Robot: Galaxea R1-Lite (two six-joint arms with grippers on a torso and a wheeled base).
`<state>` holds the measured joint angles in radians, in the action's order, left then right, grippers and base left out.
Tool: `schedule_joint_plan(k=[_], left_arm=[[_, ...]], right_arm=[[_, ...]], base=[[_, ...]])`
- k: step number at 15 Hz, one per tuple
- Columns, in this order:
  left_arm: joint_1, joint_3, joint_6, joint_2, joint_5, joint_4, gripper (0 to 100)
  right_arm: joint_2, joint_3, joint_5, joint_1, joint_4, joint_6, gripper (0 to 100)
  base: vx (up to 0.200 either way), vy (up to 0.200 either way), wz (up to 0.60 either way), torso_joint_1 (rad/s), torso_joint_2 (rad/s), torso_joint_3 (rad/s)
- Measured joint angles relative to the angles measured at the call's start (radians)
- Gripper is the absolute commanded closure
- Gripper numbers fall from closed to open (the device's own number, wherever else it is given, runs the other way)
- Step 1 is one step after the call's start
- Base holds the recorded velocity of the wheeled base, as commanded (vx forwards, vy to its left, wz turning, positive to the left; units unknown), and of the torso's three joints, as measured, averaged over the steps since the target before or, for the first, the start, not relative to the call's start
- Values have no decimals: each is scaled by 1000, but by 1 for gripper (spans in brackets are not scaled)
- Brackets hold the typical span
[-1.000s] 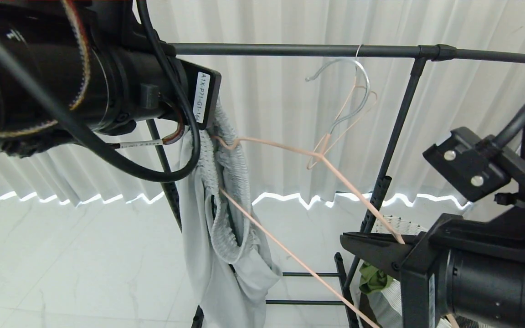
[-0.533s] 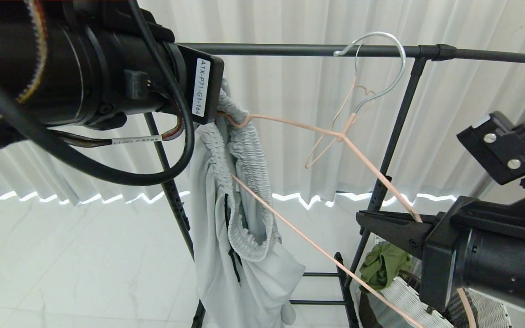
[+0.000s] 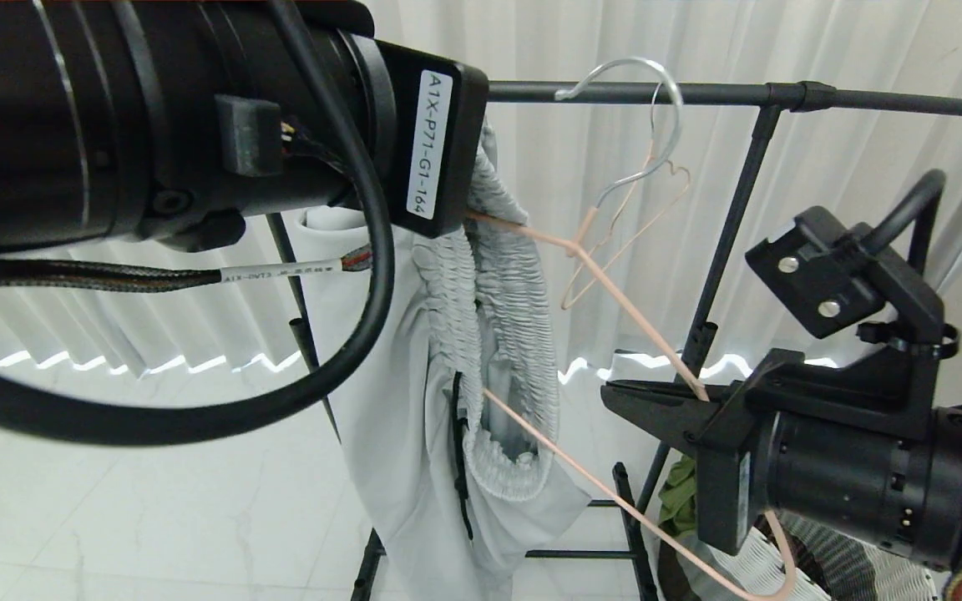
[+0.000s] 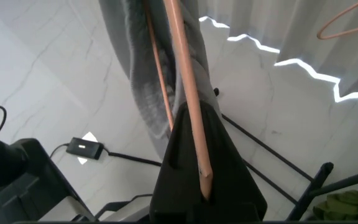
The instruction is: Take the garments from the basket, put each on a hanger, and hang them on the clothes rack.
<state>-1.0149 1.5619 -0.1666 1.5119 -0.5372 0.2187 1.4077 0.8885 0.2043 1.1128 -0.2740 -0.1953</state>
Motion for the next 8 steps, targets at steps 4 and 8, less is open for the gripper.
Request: schedule_joint_plan(k=[4, 8], left_arm=[[-48, 6, 3, 0, 4, 0, 100], [-62, -11, 22, 1, 2, 1, 100]], right_arm=[[47, 20, 3, 0, -8, -3, 100], [61, 46, 8, -17, -14, -5, 100]], base=[[0, 0, 0, 0, 0, 0], [0, 0, 0, 0, 0, 0]])
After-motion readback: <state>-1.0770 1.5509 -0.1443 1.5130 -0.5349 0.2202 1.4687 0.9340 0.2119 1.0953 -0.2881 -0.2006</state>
